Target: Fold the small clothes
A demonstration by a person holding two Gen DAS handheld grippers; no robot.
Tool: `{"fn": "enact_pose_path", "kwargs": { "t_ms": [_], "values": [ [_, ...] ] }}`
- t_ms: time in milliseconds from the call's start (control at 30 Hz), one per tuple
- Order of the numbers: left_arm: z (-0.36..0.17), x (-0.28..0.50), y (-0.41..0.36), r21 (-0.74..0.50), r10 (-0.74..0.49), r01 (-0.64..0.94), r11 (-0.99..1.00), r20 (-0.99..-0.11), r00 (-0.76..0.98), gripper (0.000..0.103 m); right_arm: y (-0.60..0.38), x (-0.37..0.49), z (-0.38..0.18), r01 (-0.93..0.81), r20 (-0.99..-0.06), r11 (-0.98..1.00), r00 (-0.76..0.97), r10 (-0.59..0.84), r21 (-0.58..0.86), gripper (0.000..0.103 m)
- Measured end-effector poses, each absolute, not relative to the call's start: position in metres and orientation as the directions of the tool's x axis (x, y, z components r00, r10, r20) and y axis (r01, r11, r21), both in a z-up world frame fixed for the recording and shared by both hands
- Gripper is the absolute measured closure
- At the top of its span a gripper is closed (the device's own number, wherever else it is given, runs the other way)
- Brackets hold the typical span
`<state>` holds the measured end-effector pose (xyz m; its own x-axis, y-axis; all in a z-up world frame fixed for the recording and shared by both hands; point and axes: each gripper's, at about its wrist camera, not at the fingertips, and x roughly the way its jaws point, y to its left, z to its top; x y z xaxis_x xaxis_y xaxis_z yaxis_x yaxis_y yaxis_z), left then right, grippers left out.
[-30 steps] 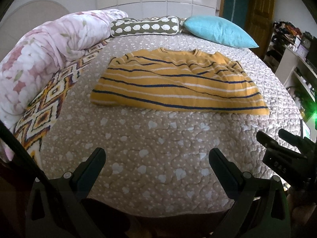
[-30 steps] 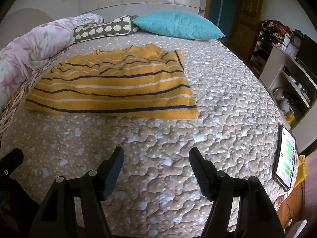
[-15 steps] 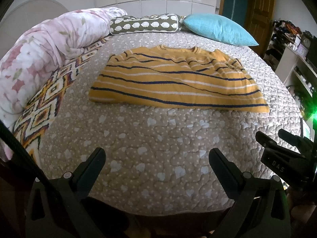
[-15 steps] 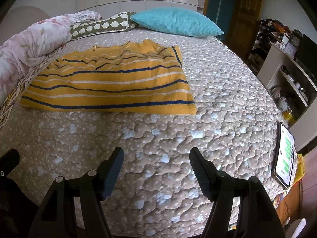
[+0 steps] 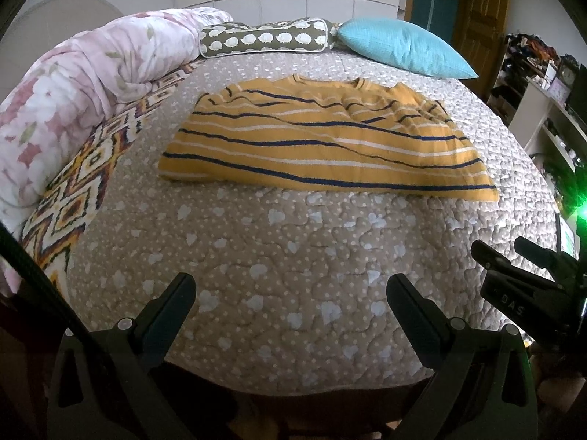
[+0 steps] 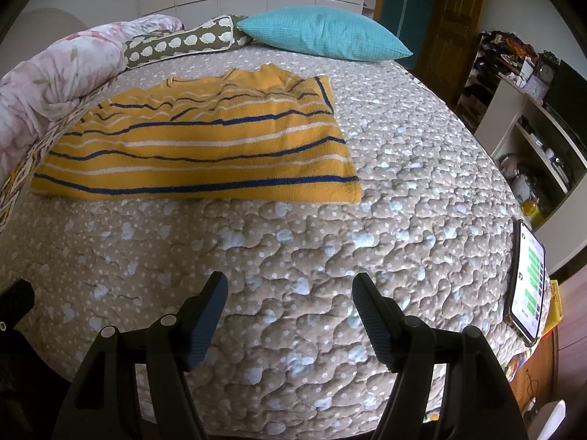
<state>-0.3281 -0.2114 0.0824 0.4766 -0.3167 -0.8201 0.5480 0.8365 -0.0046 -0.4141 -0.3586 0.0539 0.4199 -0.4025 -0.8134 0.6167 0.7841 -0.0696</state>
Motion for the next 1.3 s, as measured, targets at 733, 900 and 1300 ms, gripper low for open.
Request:
{"fn": "enact_pose_path", "kwargs": {
  "t_ms": [733,900,1300],
  "values": [
    [0.0772,-0.3278,-0.2118,-0.025,-0.324,0.554,0.832,-0.833,0.449,0.0,-0.357,-0.4133,0.051,0.621,-0.813,0.776,0.394,-0.429,-0.109,0.027],
    [0.0762,-0.3282,-0.2125,-0.025,-0.323,0.555,0.832,-0.834,0.447,0.0,-0.3559,-0.4132,0.0505,0.621,-0.812,0.775,0.389,-0.434,-0.117,0.027],
    [0.0745,-0.3298,-0.2143,-0.036,-0.329,0.557,0.83,-0.838,0.436,0.0,-0.3567,-0.4146,0.0496,0.627,-0.812,0.768,0.379,-0.444,-0.127,0.025]
  ]
}}
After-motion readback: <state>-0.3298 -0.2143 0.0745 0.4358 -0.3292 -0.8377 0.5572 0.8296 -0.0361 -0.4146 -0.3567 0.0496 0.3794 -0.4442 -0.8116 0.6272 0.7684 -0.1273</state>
